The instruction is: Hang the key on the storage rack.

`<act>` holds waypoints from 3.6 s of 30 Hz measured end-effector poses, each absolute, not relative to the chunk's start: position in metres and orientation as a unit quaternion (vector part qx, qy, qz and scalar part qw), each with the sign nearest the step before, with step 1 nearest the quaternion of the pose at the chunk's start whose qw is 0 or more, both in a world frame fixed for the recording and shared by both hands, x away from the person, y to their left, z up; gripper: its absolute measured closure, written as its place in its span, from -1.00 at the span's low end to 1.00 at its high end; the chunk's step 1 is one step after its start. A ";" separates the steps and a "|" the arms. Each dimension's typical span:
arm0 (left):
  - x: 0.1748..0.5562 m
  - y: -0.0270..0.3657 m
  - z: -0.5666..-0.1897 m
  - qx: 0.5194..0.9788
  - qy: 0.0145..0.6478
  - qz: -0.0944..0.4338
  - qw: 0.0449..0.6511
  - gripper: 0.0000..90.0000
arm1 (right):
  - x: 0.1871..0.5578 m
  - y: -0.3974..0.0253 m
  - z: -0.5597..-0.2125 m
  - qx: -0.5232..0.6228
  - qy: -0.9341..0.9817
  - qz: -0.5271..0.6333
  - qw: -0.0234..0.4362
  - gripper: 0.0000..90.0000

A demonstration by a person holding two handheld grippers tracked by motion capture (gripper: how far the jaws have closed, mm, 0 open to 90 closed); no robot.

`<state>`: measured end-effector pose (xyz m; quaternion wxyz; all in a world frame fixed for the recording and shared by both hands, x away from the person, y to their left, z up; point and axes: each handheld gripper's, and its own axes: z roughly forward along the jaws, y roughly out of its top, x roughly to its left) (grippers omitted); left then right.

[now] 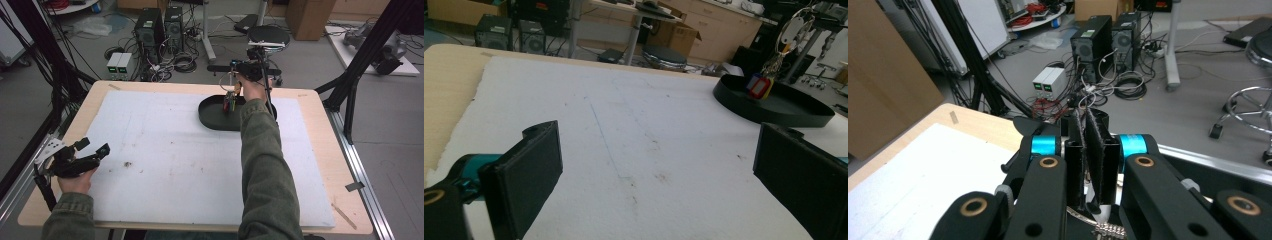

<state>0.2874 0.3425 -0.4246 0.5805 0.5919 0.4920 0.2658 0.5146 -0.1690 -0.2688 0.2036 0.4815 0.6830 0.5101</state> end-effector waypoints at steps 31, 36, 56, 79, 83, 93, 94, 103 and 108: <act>0.289 0.341 -0.425 0.596 0.491 0.263 0.578 -0.87 | 0.479 -0.165 -0.254 0.448 0.742 0.475 0.154 -0.99; 0.289 0.341 -0.425 0.596 0.492 0.264 0.577 -0.87 | 0.469 -0.171 -0.252 0.448 0.740 0.473 0.167 -0.99; 0.290 0.340 -0.425 0.603 0.492 0.260 0.572 -0.87 | 0.430 -0.190 -0.258 0.451 0.748 0.441 0.208 -0.99; 0.289 0.342 -0.426 0.606 0.496 0.258 0.565 -0.87 | 0.381 -0.235 -0.286 0.453 0.743 0.437 0.226 -0.99; 0.289 0.342 -0.426 0.607 0.495 0.259 0.565 -0.87 | 0.372 -0.242 -0.294 0.458 0.735 0.445 0.227 -0.99; 0.288 0.341 -0.425 0.608 0.495 0.260 0.563 -0.87 | 0.355 -0.255 -0.311 0.461 0.728 0.454 0.227 -0.99; 0.288 0.341 -0.425 0.611 0.494 0.262 0.561 -0.87 | 0.354 -0.257 -0.312 0.463 0.726 0.455 0.227 -0.99; 0.288 0.338 -0.425 0.624 0.486 0.267 0.551 -0.87 | 0.338 -0.270 -0.325 0.473 0.719 0.449 0.241 -0.99; 0.288 0.337 -0.425 0.623 0.487 0.266 0.551 -0.87 | 0.330 -0.278 -0.333 0.482 0.709 0.453 0.243 -0.99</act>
